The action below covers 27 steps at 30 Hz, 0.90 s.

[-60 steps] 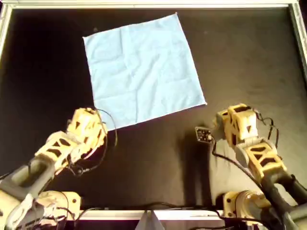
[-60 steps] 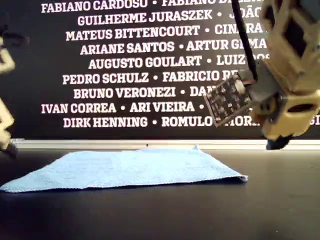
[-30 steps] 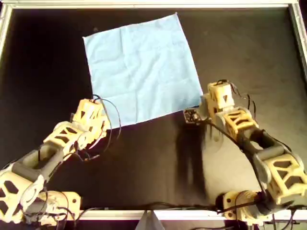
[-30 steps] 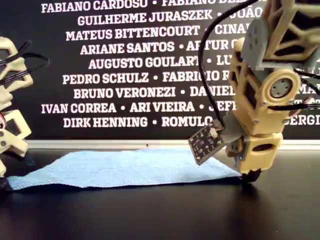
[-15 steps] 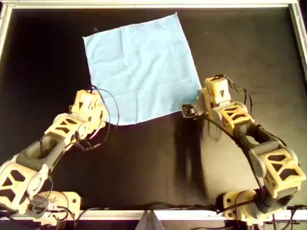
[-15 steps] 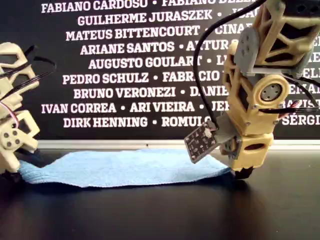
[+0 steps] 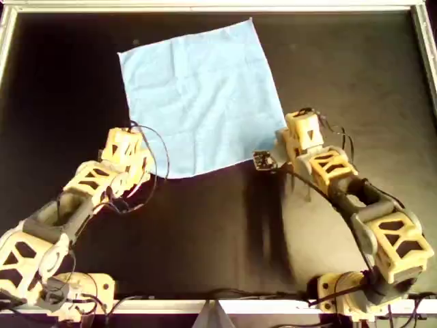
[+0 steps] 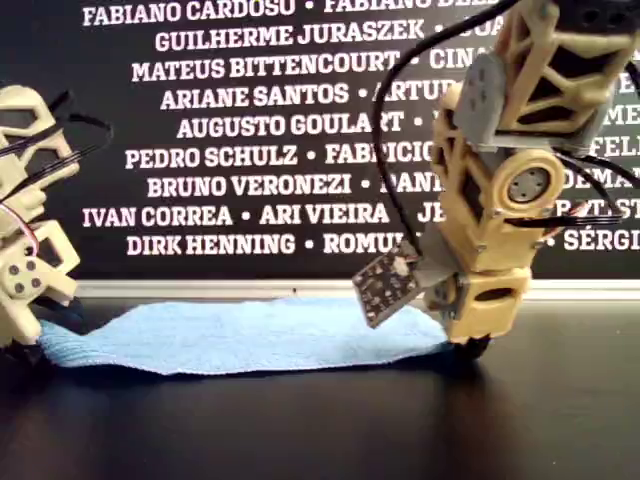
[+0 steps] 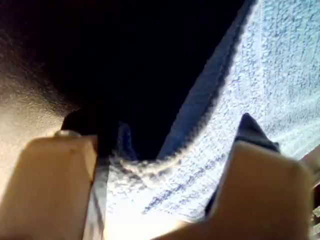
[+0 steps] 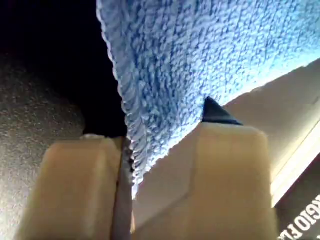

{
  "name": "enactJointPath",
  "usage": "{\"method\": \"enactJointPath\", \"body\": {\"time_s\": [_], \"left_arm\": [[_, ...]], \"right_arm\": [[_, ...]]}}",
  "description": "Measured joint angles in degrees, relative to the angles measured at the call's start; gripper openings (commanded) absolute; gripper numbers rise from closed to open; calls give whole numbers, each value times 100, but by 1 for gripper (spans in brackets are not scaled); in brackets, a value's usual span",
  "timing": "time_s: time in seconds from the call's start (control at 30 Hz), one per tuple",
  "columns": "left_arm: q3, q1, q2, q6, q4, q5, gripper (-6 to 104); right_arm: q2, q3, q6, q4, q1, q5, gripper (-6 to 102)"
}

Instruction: Fold a cloth

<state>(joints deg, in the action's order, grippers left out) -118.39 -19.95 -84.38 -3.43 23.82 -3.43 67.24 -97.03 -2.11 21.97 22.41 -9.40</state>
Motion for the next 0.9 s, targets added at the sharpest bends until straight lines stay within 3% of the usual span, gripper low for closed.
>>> {"method": "enactJointPath", "body": {"time_s": [0.13, 0.23, 0.57, 0.9], "left_arm": [[-18, 0, 0, 18, 0, 0, 61], [-18, 0, 0, 0, 0, -9, 48], [26, 0, -176, 0, 0, -18, -1], [26, 9, -176, 9, -9, -26, 0]], "right_arm": [[0, 9, 0, 0, 0, -62, 7], [0, 9, 0, 0, 0, -62, -2], [0, 9, 0, 0, -88, -44, -1], [0, 9, 0, 0, -70, -35, -1]]}}
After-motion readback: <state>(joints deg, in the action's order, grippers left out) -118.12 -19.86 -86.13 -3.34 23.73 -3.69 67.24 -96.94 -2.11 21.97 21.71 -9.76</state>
